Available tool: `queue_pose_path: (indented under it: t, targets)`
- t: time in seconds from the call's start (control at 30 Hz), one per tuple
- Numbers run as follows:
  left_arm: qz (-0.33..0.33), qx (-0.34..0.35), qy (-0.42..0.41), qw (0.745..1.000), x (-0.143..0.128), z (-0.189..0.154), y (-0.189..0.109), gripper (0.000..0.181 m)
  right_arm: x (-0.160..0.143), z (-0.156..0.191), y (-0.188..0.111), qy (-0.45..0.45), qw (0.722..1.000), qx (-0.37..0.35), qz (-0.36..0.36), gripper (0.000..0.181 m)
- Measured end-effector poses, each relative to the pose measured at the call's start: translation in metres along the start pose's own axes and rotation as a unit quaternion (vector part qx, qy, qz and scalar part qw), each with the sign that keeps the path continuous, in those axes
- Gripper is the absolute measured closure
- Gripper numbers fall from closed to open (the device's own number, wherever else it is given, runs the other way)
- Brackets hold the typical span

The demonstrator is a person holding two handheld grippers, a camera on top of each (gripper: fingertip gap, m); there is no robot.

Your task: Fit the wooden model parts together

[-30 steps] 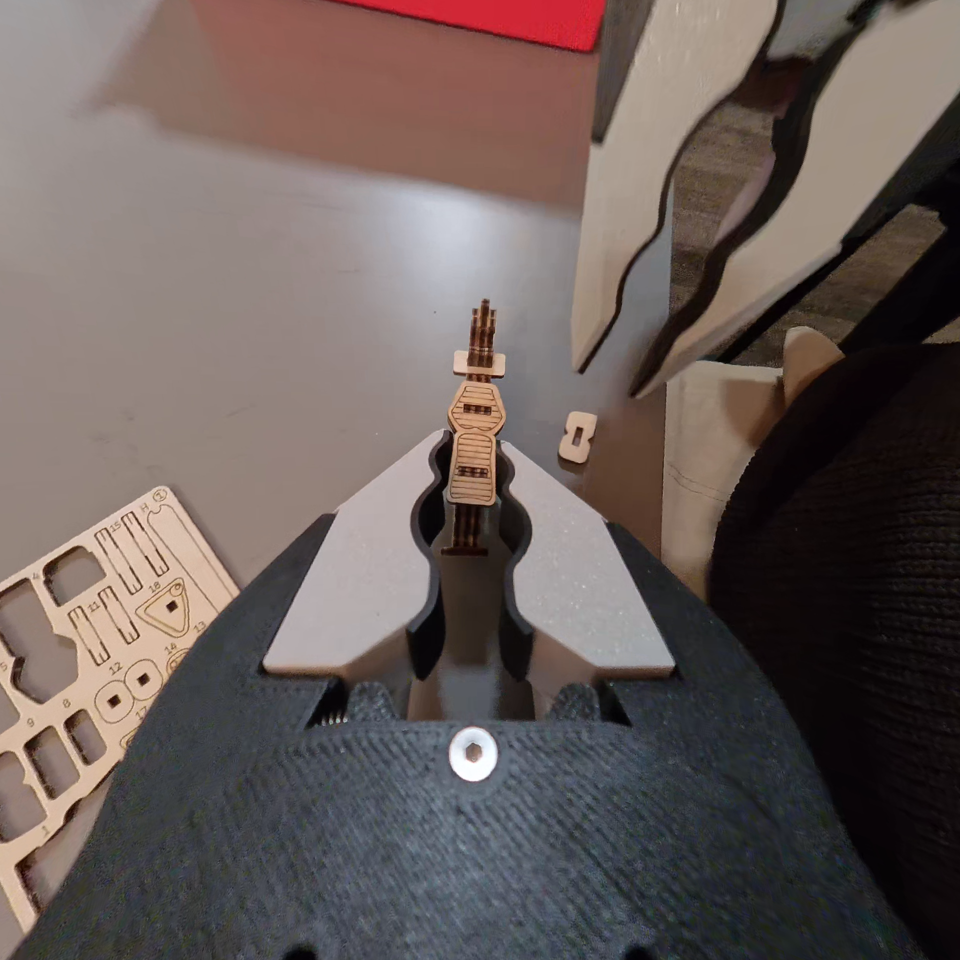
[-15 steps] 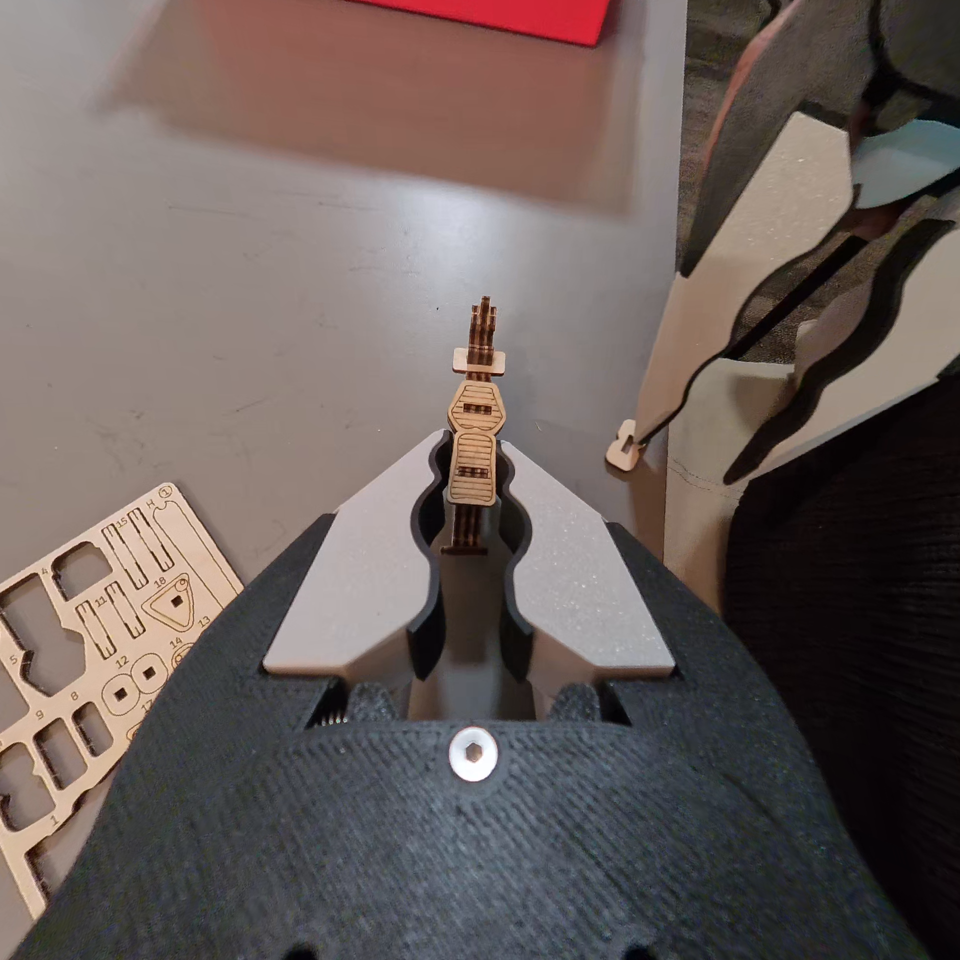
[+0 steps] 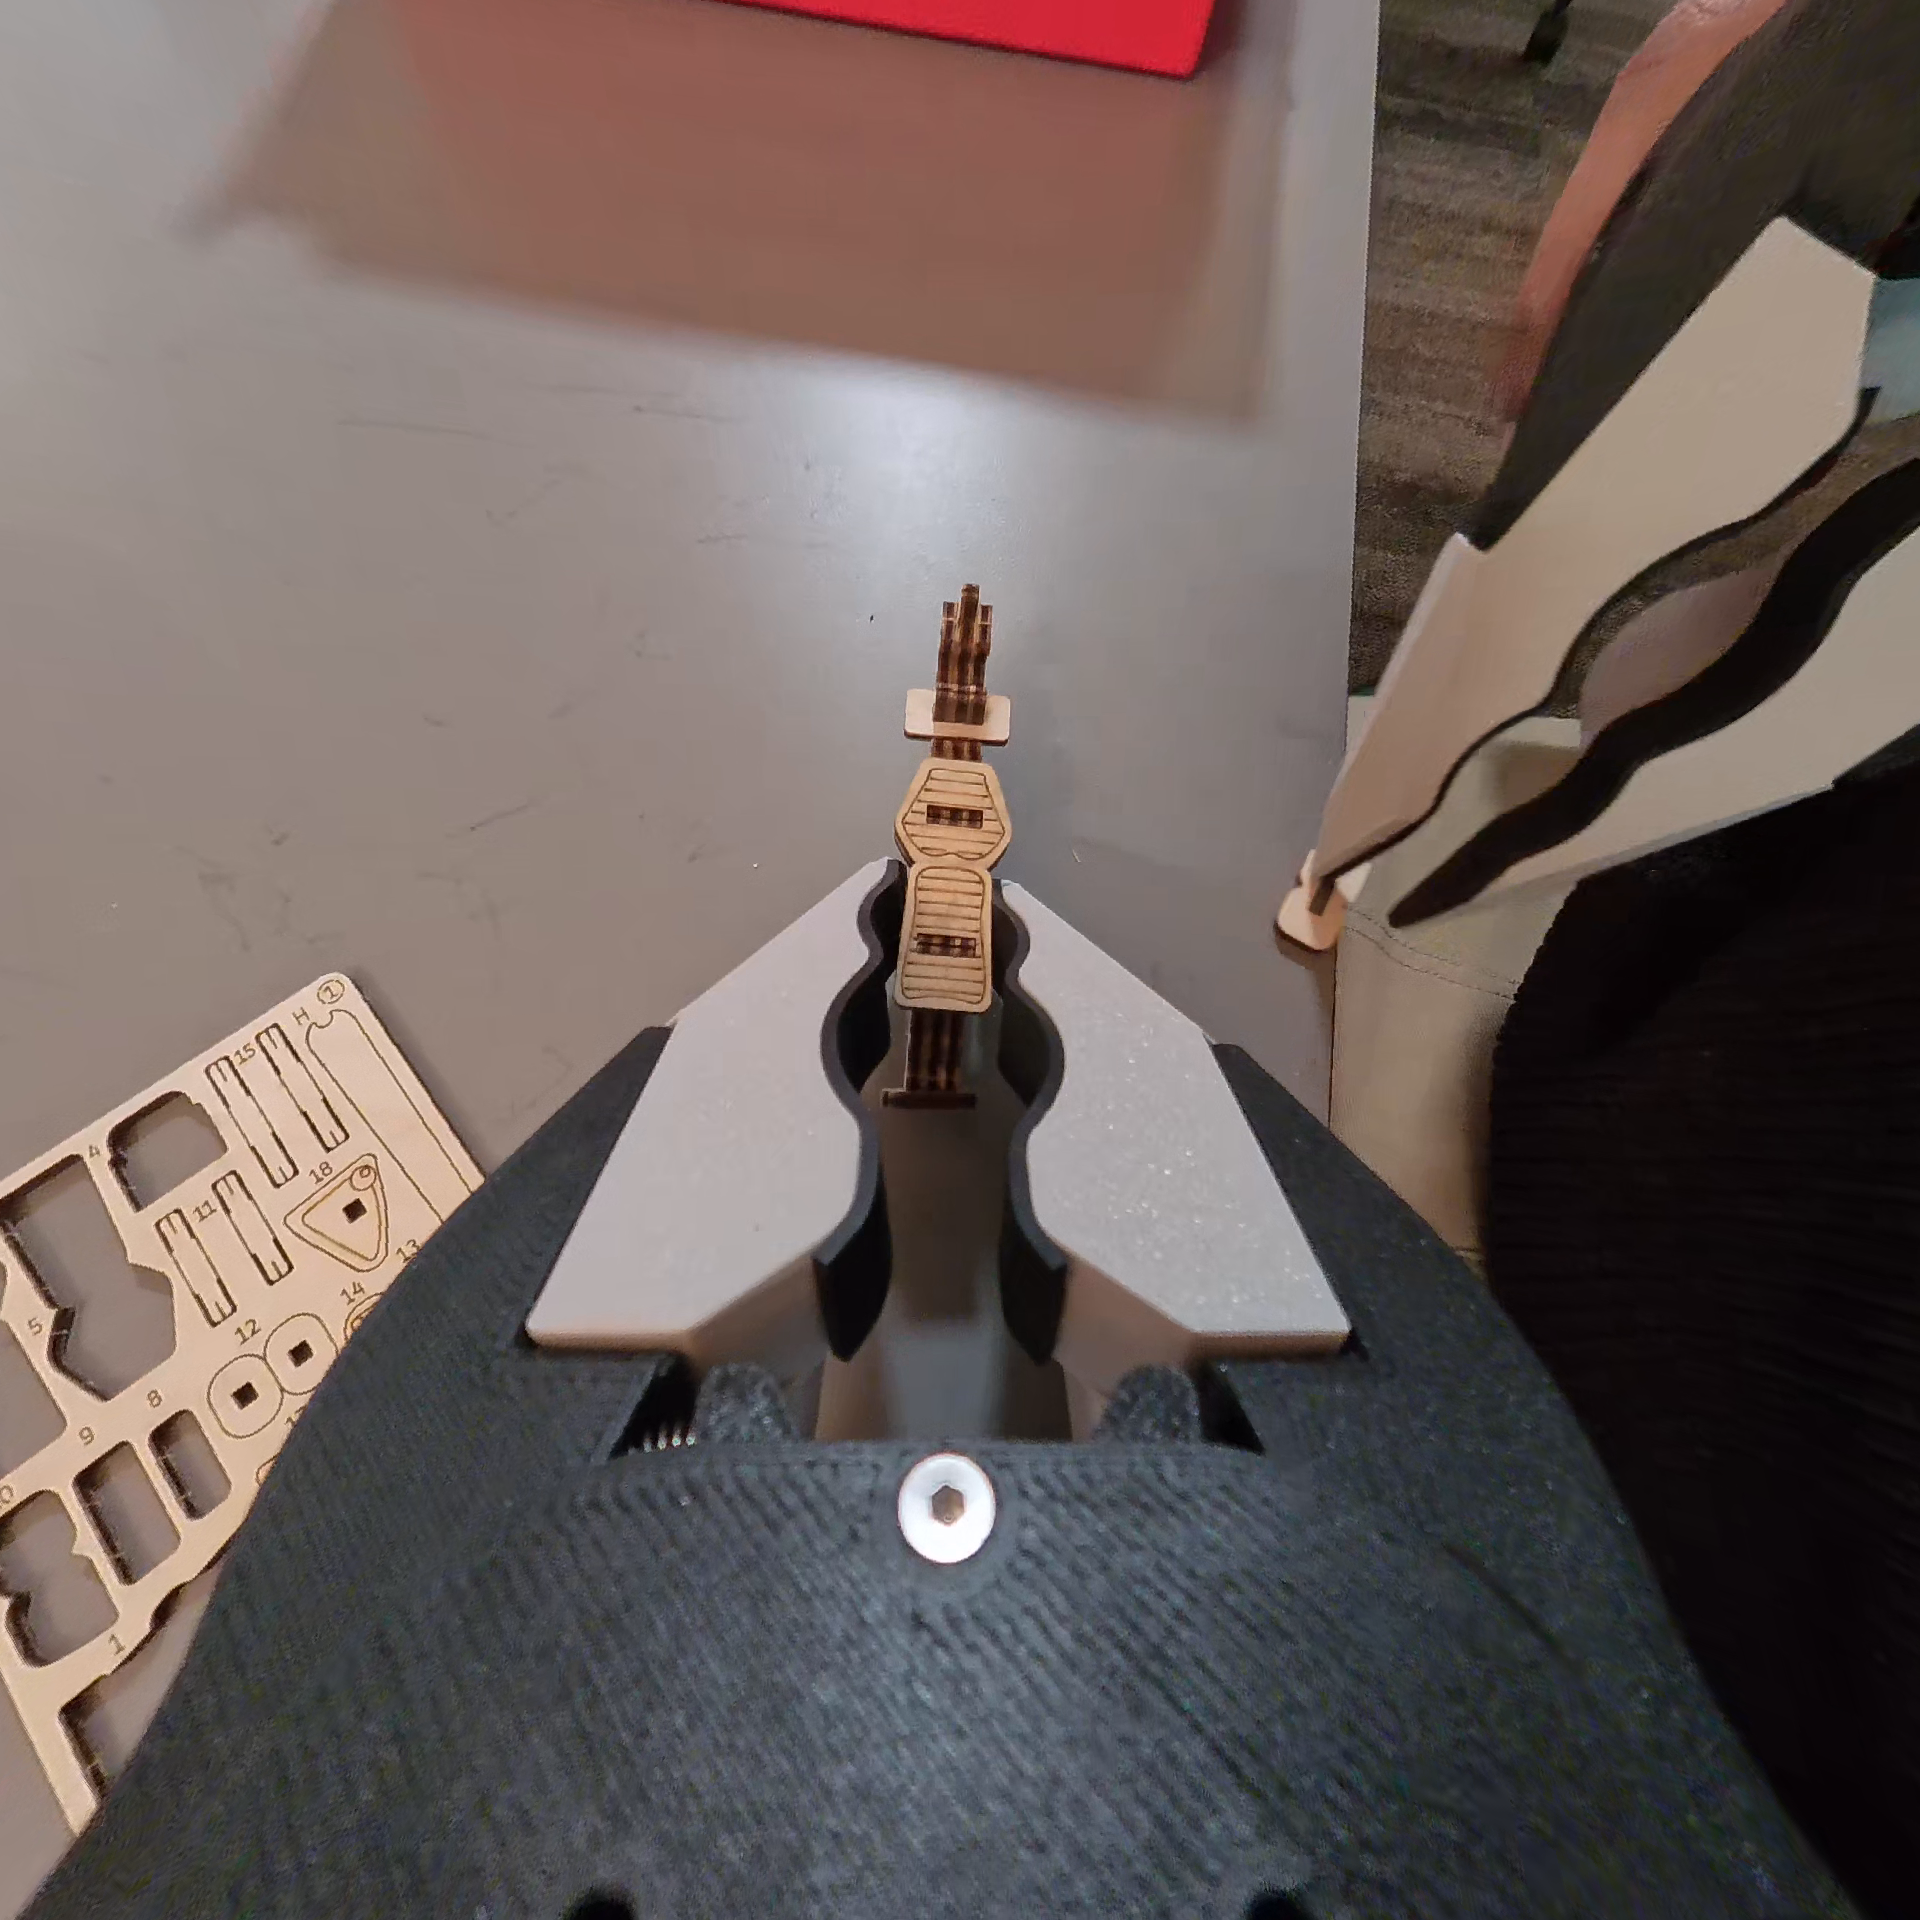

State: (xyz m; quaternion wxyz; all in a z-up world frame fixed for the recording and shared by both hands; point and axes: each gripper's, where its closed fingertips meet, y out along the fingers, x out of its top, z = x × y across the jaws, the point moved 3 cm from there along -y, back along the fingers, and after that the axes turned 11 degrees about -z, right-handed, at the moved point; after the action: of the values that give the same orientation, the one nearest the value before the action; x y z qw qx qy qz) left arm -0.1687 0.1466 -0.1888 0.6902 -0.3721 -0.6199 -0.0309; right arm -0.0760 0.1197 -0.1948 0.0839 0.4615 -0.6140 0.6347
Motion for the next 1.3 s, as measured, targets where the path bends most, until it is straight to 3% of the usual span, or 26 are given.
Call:
queue_pose_path:
  t: [0.17, 0.53, 0.67, 0.97, 1.3]
  targets:
    - [0.0, -0.001, -0.002, 1.0, 0.0, 0.0, 0.0, 0.167, -0.001, 0.001, -0.001, -0.003, 1.0, -0.018, -0.007, 0.174]
    - [0.0, -0.004, -0.006, 1.0, 0.0, 0.0, 0.0, 0.167, -0.001, -0.012, -0.013, 0.113, 0.99, -0.012, -0.079, 0.181]
    - [-0.001, -0.004, -0.007, 1.0, 0.0, 0.0, 0.0, 0.167, 0.0, -0.011, -0.01, 0.103, 0.991, -0.006, -0.08, 0.142]
    - [0.0, -0.004, -0.006, 1.0, 0.0, 0.0, 0.0, 0.167, -0.006, -0.006, 0.001, 0.009, 0.999, -0.049, -0.015, 0.168]
    - [0.0, -0.004, -0.007, 1.0, 0.0, 0.0, 0.0, 0.167, -0.004, -0.004, 0.002, -0.009, 0.998, -0.057, -0.011, 0.17]
